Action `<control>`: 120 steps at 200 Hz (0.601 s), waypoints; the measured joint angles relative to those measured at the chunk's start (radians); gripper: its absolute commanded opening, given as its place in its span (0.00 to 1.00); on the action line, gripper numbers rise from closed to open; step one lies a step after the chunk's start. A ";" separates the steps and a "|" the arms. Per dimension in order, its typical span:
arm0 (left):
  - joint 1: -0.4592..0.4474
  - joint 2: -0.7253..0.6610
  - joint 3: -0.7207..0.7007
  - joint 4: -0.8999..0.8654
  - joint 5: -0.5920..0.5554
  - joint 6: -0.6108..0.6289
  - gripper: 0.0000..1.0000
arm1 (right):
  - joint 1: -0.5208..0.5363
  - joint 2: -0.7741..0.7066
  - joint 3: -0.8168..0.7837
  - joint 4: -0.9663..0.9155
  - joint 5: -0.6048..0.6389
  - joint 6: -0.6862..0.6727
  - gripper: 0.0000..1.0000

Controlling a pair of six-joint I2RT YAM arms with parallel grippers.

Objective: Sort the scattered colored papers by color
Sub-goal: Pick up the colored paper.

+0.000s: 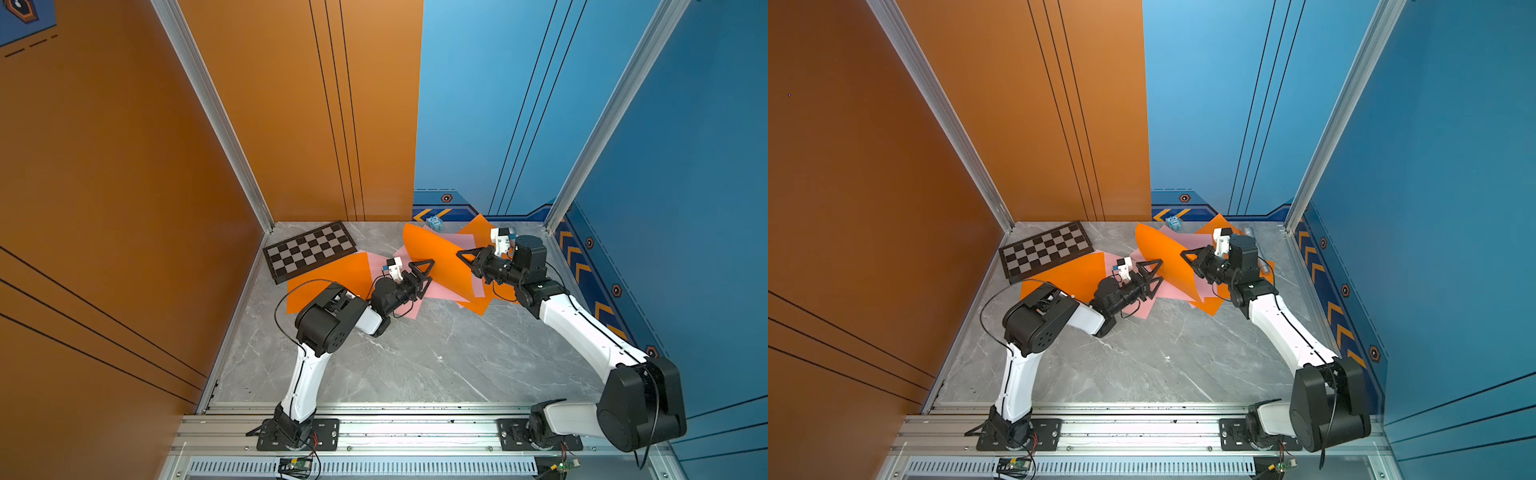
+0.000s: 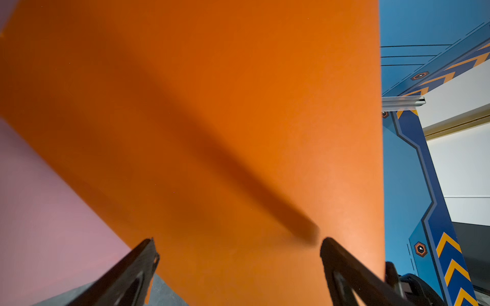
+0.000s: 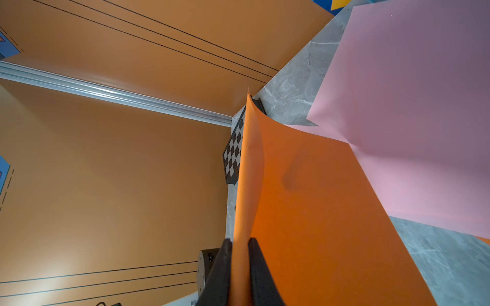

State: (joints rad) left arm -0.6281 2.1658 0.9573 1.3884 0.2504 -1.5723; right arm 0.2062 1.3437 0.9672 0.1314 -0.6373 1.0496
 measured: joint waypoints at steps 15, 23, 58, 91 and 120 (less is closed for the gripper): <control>-0.015 0.000 -0.004 0.000 -0.001 -0.006 0.99 | -0.014 -0.011 0.001 0.004 0.000 0.006 0.15; -0.023 0.000 -0.009 0.001 -0.002 -0.007 0.99 | -0.021 -0.014 0.004 0.004 0.000 0.007 0.14; -0.060 0.008 -0.005 0.000 -0.013 -0.019 0.98 | -0.031 -0.021 0.031 0.004 -0.002 0.022 0.14; -0.089 0.035 0.054 -0.001 -0.018 -0.033 0.98 | -0.042 -0.052 0.034 0.004 0.006 0.026 0.12; -0.105 0.039 0.099 0.003 -0.021 -0.052 0.98 | -0.058 -0.072 0.039 0.003 0.014 0.026 0.11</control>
State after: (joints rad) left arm -0.7334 2.2051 1.0565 1.3918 0.2298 -1.6241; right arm 0.1478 1.2713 1.0065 0.1349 -0.6235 1.0756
